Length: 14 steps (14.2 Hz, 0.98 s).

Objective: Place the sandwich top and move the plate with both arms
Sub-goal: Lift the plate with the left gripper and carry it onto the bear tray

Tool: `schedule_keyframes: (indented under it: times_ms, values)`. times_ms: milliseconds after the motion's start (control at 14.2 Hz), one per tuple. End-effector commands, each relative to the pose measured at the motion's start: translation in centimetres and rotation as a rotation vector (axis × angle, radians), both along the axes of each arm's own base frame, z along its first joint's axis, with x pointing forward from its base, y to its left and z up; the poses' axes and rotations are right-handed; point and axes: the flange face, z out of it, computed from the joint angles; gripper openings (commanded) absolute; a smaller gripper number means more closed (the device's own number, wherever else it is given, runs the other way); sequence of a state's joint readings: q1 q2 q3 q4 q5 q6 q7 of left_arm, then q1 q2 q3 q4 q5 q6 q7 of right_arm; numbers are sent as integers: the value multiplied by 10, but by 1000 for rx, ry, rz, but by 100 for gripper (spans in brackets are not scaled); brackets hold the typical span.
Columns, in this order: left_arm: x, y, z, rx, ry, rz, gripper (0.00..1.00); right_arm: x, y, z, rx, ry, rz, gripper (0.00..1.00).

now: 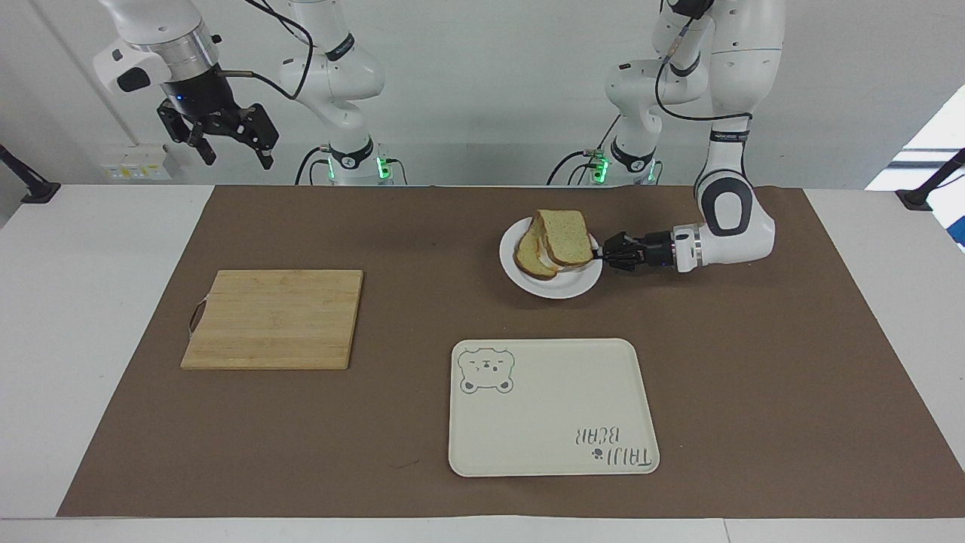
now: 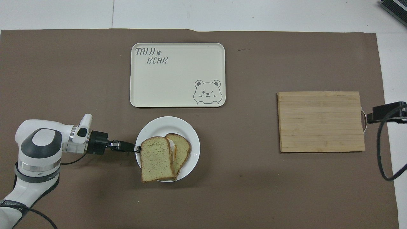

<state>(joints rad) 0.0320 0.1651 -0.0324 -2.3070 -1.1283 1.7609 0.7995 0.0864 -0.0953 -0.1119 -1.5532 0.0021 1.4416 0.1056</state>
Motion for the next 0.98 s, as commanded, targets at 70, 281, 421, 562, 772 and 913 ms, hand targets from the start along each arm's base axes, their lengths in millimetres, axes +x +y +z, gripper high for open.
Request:
schedule_keyframes:
  times_ms: [70, 281, 421, 562, 772, 913]
  values:
    - [23, 8, 40, 21, 33, -17, 0, -4, -2, 1, -6, 3, 25, 100]
    - [42, 14, 61, 29, 33, -14, 0, -4, -2, 1, -6, 4, 25, 100]
    - [57, 12, 72, 28, 43, -14, 0, -4, -2, 1, -6, 4, 25, 100]
    - [77, 12, 83, 23, 57, -16, 0, -4, -2, 1, -6, 3, 25, 100]
    - [108, 14, 94, 63, 64, -11, 0, -4, -2, 1, -6, 4, 25, 100]
    - [127, 14, 100, 72, 64, 4, 0, -4, -2, 1, -6, 3, 25, 100]
